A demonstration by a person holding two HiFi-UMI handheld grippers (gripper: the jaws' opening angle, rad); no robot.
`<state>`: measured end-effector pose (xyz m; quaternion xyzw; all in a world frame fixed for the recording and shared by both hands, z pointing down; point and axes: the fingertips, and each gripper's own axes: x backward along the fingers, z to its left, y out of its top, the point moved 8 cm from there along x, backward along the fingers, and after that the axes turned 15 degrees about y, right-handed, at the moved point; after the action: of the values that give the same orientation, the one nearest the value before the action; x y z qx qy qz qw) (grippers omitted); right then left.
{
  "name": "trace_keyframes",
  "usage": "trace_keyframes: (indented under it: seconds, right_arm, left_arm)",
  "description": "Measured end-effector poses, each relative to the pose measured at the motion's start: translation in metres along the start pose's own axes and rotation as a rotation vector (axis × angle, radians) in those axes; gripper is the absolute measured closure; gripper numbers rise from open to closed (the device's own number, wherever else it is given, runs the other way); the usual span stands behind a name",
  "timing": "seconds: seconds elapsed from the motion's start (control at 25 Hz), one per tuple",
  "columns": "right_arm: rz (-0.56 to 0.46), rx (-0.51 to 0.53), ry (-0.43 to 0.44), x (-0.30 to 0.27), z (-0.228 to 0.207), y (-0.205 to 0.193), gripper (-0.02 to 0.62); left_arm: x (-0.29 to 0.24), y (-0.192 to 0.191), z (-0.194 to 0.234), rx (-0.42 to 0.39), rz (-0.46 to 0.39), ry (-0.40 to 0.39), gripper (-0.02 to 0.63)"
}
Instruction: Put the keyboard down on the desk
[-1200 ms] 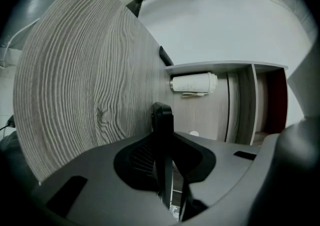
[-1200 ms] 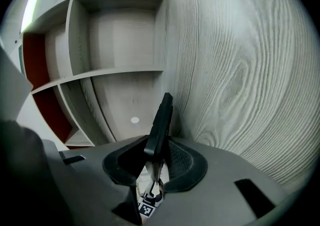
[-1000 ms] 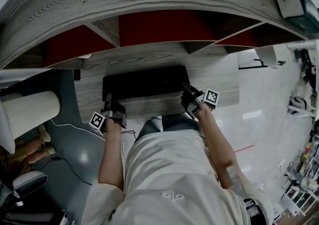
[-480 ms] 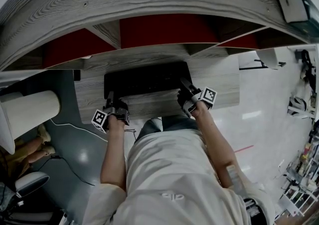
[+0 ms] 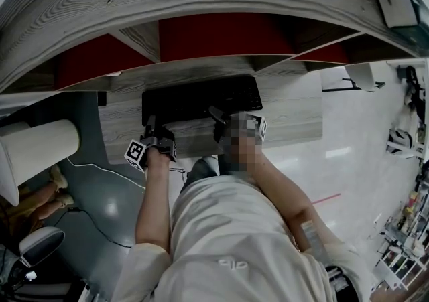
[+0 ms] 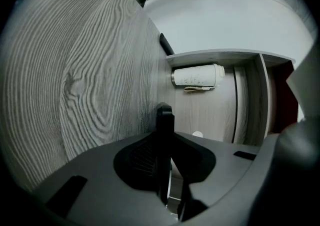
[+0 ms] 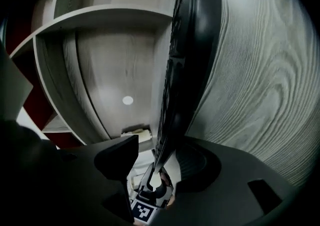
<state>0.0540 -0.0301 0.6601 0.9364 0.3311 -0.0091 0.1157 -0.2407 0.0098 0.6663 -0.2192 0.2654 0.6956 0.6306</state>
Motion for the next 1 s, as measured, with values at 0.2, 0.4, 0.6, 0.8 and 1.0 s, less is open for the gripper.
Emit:
trace_keyframes:
  seconds: [0.2,0.4,0.6,0.8,1.0]
  right_arm:
    - [-0.017,-0.048,-0.024,-0.017,-0.005,-0.007,0.366]
    - [-0.067,-0.107,-0.012,-0.024,-0.019,-0.007,0.487]
    - [-0.114,-0.115,-0.001,-0.031,-0.016,-0.004,0.499]
    - [-0.169,-0.13,-0.01,-0.037,-0.019,-0.003,0.499]
    - [-0.168,-0.138,-0.007,-0.049,-0.016,0.0,0.499]
  left_arm:
    - [-0.008,-0.004,-0.003,0.004,0.004,-0.01,0.527]
    - [-0.014,-0.002,-0.01,-0.005,-0.009,-0.009,0.528]
    - [-0.019,0.001,-0.014,0.009,0.005,-0.037,0.514]
    - [-0.017,-0.006,-0.011,0.007,0.07,-0.03,0.418]
    - [0.009,-0.012,0.002,0.004,0.083,-0.019,0.41]
